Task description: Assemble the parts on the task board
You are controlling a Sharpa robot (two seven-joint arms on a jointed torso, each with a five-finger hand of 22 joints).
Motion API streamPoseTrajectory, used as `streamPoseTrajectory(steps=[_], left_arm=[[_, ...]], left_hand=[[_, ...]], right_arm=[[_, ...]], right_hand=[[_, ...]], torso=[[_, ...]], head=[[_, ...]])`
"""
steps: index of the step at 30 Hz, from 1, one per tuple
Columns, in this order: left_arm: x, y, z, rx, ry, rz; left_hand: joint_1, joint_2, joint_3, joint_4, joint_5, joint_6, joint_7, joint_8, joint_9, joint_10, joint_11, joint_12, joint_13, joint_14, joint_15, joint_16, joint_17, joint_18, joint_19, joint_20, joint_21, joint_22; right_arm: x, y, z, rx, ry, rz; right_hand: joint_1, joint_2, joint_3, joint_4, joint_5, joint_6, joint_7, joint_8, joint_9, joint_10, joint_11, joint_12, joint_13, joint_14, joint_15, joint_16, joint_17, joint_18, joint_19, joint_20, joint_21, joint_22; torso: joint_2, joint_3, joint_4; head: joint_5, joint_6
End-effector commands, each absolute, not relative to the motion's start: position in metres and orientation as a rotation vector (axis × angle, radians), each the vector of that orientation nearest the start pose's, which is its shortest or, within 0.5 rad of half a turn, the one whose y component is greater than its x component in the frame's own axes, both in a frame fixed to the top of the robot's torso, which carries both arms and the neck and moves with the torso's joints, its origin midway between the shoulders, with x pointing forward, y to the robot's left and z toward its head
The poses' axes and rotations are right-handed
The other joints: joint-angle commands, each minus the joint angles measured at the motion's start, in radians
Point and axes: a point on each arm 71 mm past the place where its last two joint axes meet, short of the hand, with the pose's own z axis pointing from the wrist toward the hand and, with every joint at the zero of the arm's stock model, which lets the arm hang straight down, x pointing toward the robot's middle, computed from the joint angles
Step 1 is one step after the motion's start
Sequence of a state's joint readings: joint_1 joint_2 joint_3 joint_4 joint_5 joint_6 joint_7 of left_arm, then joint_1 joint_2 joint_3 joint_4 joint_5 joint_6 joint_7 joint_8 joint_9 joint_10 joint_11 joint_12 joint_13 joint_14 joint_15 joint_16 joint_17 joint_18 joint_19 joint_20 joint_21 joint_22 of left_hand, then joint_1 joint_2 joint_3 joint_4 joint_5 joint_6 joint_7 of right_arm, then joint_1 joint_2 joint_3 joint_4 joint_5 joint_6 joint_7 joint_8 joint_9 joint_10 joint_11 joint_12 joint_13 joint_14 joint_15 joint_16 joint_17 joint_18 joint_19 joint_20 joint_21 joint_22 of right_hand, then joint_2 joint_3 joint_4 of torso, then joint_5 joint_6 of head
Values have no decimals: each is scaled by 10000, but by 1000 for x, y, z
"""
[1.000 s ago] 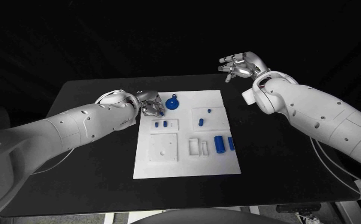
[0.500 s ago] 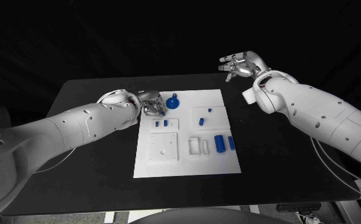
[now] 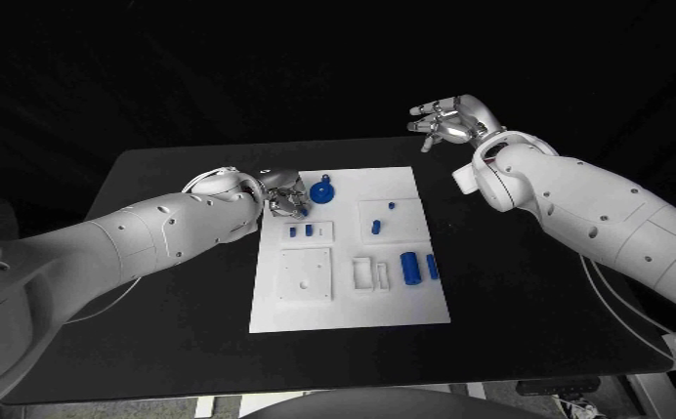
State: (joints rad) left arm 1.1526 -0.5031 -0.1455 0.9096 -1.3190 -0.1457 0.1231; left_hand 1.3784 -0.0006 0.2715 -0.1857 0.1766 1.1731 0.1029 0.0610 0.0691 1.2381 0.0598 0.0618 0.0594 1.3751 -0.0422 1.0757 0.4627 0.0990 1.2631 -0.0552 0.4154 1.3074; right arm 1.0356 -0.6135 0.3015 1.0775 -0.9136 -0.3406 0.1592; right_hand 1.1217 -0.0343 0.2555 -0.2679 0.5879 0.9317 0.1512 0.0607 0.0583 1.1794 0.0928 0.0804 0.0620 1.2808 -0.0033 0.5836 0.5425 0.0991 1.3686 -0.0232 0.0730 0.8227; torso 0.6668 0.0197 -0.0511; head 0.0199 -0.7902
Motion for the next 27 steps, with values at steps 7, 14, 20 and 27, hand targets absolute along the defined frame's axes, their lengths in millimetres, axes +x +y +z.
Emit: streamPoseTrajectory(steps=[7,14,20,27], left_arm=[[547,195,-287,1861,19814,-5880],[547,198,-286,1830,19753,-5815],[547,198,-286,1815,19664,-5810],[548,199,-285,1803,19591,-5808]], left_hand=[[-120,-205,37,11,-92,-210,8,17,-17,-395,102,-30,-6,-116,147,9,8,173,-112,76,-39,189],[-163,-362,150,16,-121,-496,-27,15,-24,-944,267,-28,-6,-186,262,35,-30,260,-141,181,-78,185],[-156,-427,185,30,-122,-531,-34,16,-24,-1163,334,-29,-6,-203,308,55,-62,321,-133,233,-95,186],[-127,-488,171,34,-116,-767,-58,0,-48,-1314,386,-30,-6,-216,347,72,-93,371,-122,279,-116,184]], right_arm=[[565,-235,-188,5608,14538,9909],[564,-235,-189,5599,14587,9925],[564,-235,-189,5598,14605,9926],[565,-235,-189,5601,14614,9921]], right_hand=[[0,-40,24,-8,58,74,24,-12,16,-50,4,-60,-17,20,33,48,-13,200,30,12,18,13],[-6,-45,27,1,52,70,26,-12,16,-66,9,-64,-17,13,37,47,-14,201,29,14,11,30],[-6,-45,27,1,52,70,26,-12,16,-66,9,-64,-17,13,37,47,-14,201,29,14,11,30],[-6,-45,27,1,52,70,26,-12,16,-66,9,-64,-17,13,37,47,-14,201,29,14,11,30]], torso=[[3,-4,9],[-3,-12,5],[0,-12,8],[-2,-11,6]], head=[[-29,-19],[-40,-10],[-34,1],[-17,22]])
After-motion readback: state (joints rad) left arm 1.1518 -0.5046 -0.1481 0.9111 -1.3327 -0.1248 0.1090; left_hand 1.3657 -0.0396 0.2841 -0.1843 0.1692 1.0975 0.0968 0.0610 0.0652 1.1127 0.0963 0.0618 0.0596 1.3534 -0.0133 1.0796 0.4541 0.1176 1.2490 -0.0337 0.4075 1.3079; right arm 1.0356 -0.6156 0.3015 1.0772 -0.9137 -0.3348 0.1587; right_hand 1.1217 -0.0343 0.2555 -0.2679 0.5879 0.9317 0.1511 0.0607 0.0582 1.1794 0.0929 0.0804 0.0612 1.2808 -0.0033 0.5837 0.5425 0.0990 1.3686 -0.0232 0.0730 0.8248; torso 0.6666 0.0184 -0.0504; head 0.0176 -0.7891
